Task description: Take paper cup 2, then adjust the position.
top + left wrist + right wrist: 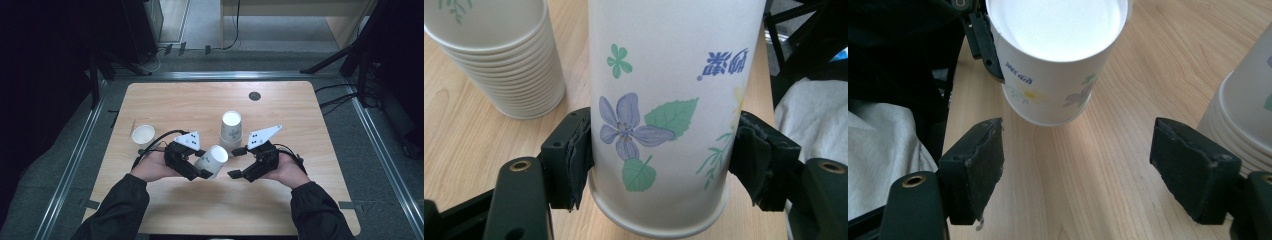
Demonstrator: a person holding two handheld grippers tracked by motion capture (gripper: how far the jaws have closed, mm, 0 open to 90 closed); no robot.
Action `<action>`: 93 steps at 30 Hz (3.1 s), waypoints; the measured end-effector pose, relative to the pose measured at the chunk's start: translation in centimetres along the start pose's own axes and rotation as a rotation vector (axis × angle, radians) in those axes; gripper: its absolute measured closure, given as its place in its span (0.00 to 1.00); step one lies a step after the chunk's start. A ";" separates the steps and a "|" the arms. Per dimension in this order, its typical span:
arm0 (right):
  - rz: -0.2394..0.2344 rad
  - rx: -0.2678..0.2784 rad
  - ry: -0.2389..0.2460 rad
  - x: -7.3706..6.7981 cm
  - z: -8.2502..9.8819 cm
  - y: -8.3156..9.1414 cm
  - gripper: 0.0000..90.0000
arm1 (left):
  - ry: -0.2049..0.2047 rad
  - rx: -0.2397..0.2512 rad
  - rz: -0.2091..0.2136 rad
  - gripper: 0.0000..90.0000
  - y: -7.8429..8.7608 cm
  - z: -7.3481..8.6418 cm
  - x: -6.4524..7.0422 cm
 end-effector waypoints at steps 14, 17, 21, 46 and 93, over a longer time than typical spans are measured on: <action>0.040 0.009 -0.005 -0.3 0.6 -0.1 0.22 | -0.018 -0.143 -0.048 0.34 0.2 -0.2 -0.5; 0.045 0.008 -0.010 -0.2 0.8 -0.2 0.22 | -0.030 -0.179 -0.049 0.35 0.2 -0.2 -0.5; 0.045 0.008 -0.005 -0.3 0.9 -0.5 0.22 | -0.048 -0.224 -0.049 0.35 0.1 -0.4 -0.6; 0.017 -0.013 0.038 -0.9 0.5 -2.6 0.23 | -0.140 -0.374 -0.037 0.35 -2.9 -1.3 0.3; -0.037 0.046 0.042 -0.4 -0.3 0.0 0.39 | -0.070 -0.083 -0.004 0.18 -0.3 0.0 0.0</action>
Point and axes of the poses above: each handheld gripper's, and its own axes: y roughly backward along the jaws, z roughly out of its underside, x roughly to its right, the point moved 1 cm from there along -y, roughly forward along the jaws, and after that the axes turned 2 degrees about z, right-handed, at the moved point
